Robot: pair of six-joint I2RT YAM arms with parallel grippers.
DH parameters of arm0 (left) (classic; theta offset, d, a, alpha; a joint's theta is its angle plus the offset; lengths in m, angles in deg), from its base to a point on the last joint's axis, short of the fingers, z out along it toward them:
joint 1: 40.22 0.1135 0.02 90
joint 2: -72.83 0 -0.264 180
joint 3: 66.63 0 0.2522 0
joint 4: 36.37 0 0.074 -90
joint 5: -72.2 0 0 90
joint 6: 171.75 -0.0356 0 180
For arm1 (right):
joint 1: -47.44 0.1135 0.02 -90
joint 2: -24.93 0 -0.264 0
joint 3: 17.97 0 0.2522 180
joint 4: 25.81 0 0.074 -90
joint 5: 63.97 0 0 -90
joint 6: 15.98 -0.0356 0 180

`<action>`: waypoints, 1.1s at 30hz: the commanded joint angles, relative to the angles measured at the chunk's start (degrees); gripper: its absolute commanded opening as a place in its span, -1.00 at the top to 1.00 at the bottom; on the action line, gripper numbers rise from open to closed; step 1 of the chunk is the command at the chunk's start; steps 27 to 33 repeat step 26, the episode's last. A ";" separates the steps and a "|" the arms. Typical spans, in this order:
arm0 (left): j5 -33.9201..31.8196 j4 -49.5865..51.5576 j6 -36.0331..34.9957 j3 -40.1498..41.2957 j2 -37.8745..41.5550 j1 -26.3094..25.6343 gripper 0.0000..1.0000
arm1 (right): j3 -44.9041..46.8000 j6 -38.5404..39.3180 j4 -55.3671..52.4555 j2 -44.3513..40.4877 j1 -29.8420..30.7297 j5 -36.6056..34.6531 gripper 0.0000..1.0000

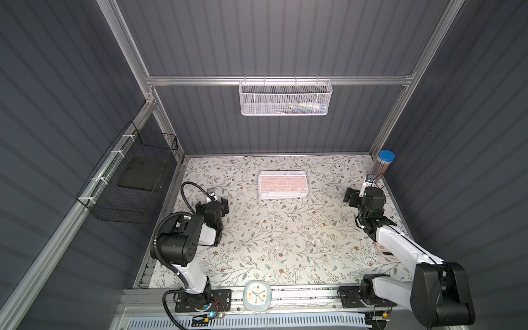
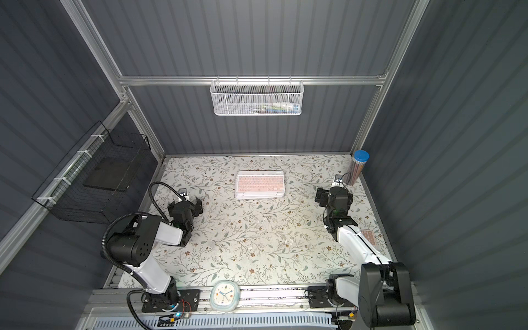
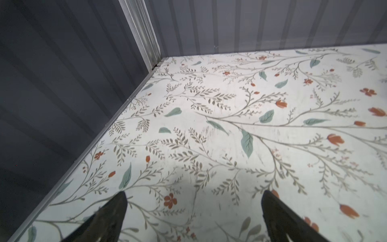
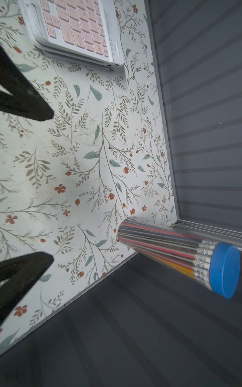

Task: Stack the numeric keypads
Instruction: Reset both arms

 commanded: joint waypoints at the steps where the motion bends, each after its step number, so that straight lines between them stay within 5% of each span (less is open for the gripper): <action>1: -0.33 2.05 0.79 -0.66 0.13 0.24 -0.99 | 3.01 -0.86 9.06 2.92 -2.25 5.25 -0.98; 9: -0.32 1.30 0.60 -0.53 -0.07 0.23 -0.99 | 13.52 0.56 38.79 14.79 -3.98 9.53 -0.98; 33: -0.24 1.39 0.60 -0.71 -0.16 0.23 -0.99 | 13.38 0.92 37.07 14.01 -3.73 9.81 -0.98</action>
